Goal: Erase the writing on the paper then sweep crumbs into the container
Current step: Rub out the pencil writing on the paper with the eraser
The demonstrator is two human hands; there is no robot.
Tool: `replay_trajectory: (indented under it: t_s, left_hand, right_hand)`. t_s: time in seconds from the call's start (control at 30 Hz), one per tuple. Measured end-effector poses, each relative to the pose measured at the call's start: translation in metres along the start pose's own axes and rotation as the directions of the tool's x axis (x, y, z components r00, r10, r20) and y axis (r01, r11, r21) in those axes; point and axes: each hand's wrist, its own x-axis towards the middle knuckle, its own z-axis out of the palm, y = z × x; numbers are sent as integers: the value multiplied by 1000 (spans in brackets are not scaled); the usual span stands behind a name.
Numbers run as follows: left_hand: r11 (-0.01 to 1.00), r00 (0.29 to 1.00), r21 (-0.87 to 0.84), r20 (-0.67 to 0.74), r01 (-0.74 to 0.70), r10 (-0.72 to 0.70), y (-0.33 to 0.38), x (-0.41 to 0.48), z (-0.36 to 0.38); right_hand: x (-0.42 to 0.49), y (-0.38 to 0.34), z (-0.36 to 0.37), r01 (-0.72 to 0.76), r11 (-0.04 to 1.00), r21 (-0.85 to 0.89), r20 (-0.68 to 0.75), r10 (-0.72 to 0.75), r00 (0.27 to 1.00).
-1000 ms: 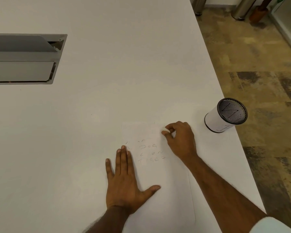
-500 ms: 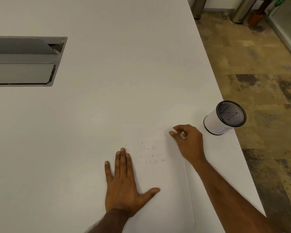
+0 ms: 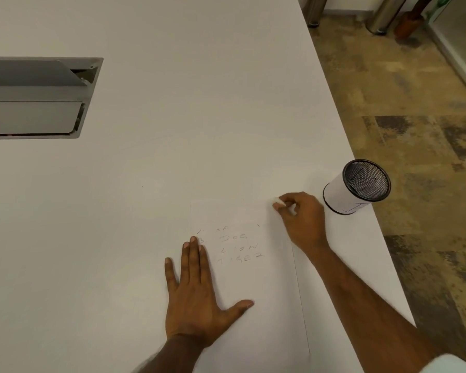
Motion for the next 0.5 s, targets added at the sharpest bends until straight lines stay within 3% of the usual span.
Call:
replay_trajectory:
  t_s: [0.13, 0.27, 0.5]
  left_hand:
    - [1000, 1000, -4, 6, 0, 0, 1, 0, 0]
    - [1000, 1000, 4, 10, -1, 1, 0, 0, 0]
    - [1000, 1000, 10, 3, 0, 0, 0, 0, 1]
  right_hand:
    - [-8, 5, 7, 81, 993, -82, 37, -78, 996]
    - [18, 0, 10, 35, 989, -142, -17, -38, 999]
    - [0, -4, -8, -130, 987, 97, -88, 139, 986]
